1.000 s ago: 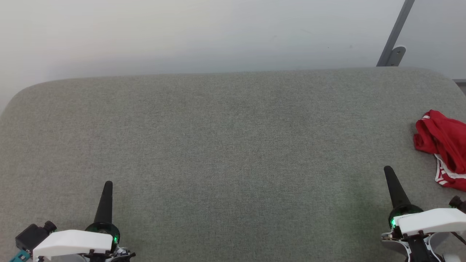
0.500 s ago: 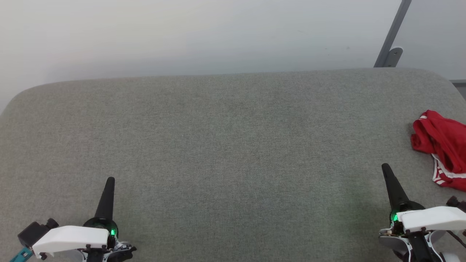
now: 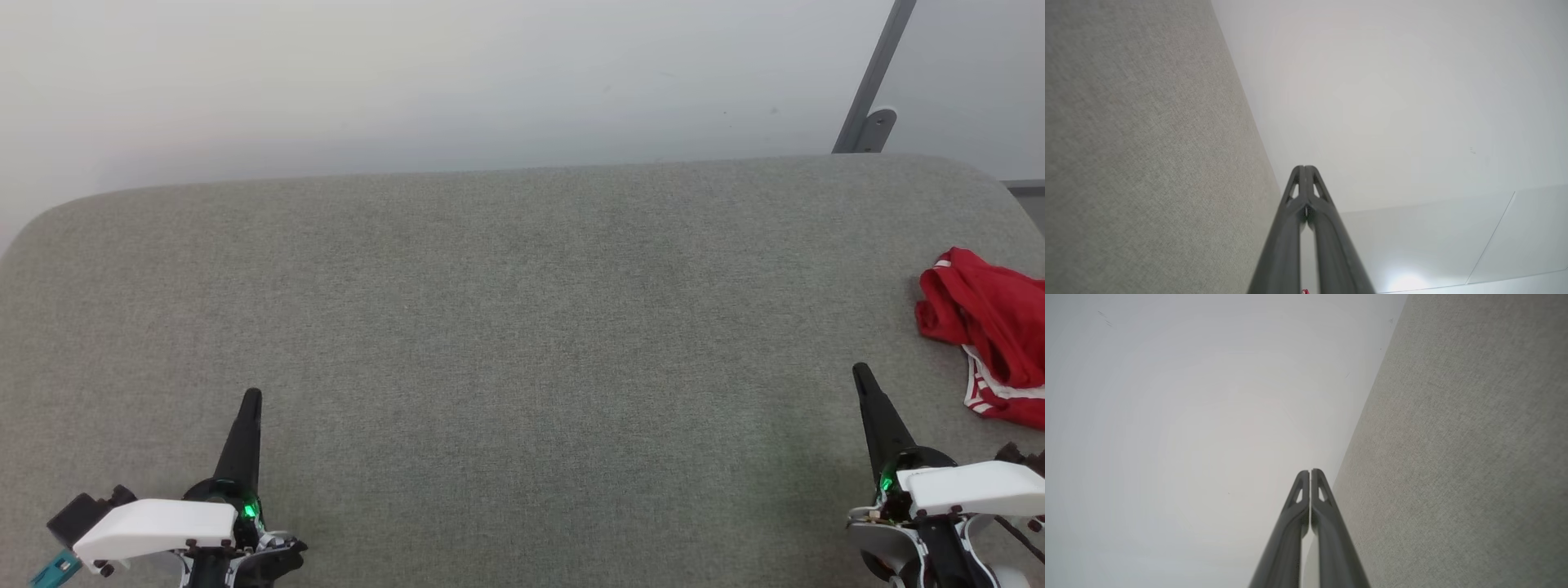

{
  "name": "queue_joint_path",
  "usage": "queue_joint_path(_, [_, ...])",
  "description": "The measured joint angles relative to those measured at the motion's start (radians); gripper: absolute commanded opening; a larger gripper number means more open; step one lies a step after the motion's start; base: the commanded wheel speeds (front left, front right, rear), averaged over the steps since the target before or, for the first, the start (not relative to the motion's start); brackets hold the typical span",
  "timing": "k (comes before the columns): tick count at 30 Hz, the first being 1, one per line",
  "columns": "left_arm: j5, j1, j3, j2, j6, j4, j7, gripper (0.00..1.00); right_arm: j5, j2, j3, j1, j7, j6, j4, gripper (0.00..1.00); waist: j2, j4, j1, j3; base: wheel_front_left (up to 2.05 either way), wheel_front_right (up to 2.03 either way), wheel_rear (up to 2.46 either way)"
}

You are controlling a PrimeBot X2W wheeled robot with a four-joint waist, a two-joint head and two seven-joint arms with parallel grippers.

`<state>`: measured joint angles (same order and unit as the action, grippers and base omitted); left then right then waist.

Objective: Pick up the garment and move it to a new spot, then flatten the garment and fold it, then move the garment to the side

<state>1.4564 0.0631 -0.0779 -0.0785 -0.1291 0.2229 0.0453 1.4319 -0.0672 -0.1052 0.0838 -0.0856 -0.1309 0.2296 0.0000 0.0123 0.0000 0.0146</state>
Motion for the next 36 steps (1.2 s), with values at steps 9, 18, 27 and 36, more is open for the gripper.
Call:
queue_joint_path(9, [0.06,0.015,-0.005,0.006,0.0,0.008,0.017,0.0,0.064,0.005,-0.003,0.008,-0.011,0.0,0.004,0.0,0.0,-0.004,0.0,-0.004,0.0,0.0,0.0])
queue_joint_path(18, [0.117,0.029,-0.01,0.01,0.0,0.016,0.035,0.0,0.122,0.01,-0.006,0.013,-0.02,0.0,0.009,0.0,0.0,-0.008,0.0,-0.008,0.0,0.0,0.0])
queue_joint_path(27, [0.17,0.037,-0.015,0.014,0.0,0.023,0.052,0.0,0.177,0.016,-0.009,0.02,-0.028,0.0,0.014,0.0,0.0,-0.012,0.0,-0.011,0.0,0.0,0.0])
queue_joint_path(36, [0.171,0.038,-0.017,0.015,0.0,0.023,0.053,0.0,0.179,0.017,-0.009,0.021,-0.029,0.0,0.015,0.0,0.0,-0.012,0.0,-0.011,0.0,0.0,0.0])
